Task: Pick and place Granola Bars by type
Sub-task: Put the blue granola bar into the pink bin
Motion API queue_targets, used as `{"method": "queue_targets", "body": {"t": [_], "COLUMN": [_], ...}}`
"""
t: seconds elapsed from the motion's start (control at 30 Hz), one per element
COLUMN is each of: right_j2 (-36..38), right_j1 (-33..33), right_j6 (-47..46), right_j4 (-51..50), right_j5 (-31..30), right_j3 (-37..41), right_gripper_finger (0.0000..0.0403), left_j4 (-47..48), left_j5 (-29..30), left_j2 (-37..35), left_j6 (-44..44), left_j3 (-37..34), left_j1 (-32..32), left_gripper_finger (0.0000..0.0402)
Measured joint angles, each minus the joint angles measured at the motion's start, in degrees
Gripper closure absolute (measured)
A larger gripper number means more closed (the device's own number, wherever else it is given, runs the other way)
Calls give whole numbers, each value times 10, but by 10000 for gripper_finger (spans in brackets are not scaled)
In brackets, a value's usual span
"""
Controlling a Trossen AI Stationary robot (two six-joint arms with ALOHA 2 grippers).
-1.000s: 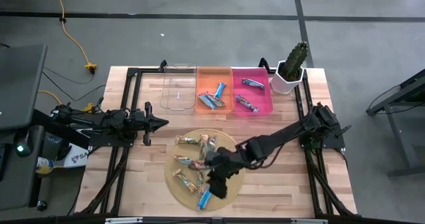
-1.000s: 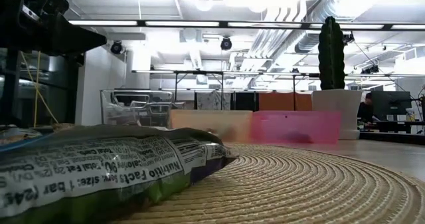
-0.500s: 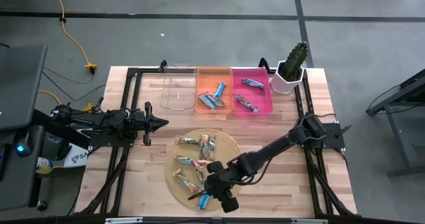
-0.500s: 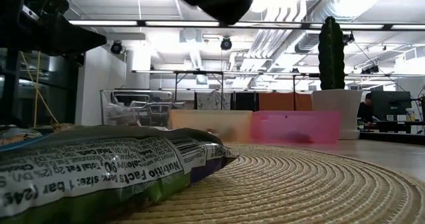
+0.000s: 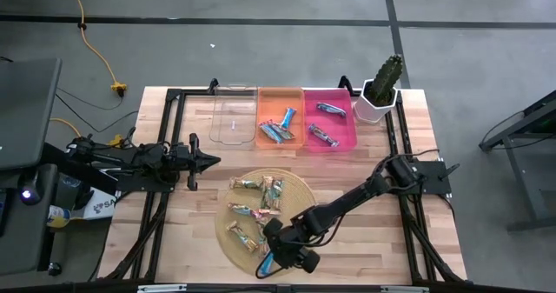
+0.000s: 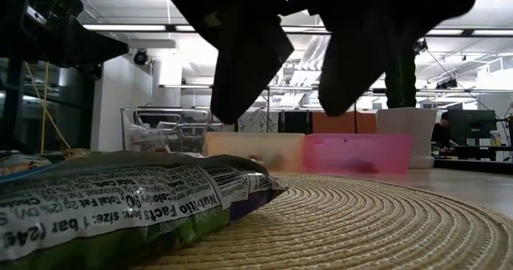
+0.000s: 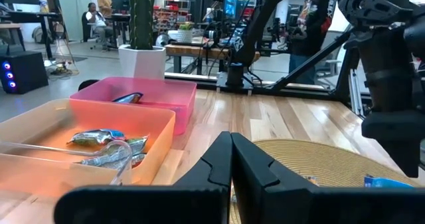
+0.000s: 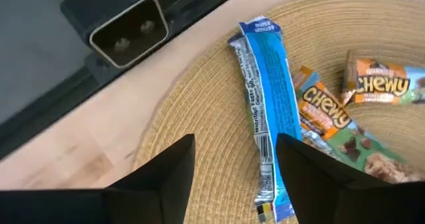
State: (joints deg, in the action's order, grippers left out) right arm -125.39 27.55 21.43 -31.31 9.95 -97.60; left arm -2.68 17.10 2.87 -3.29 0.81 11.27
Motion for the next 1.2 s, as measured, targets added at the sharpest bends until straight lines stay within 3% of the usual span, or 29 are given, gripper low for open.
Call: {"method": "queue_targets", "body": {"t": [0.4, 0.7, 1.2], "right_j2": [-3, -20, -36], "right_j1": [-13, -17, -20], "right_j6": [45, 44, 38], "right_j4": [17, 41, 61], "right_j5": [-26, -2, -12], "right_j3": [0, 0, 0], "right_gripper_finger": [201, 201, 201], "left_j4": [0, 0, 0], "left_j5": [0, 0, 0], "left_j2": [0, 0, 0], "left_j6": [0, 0, 0], "left_j3": [0, 0, 0], "left_j1": [0, 0, 0], "left_gripper_finger": [401, 401, 401]}}
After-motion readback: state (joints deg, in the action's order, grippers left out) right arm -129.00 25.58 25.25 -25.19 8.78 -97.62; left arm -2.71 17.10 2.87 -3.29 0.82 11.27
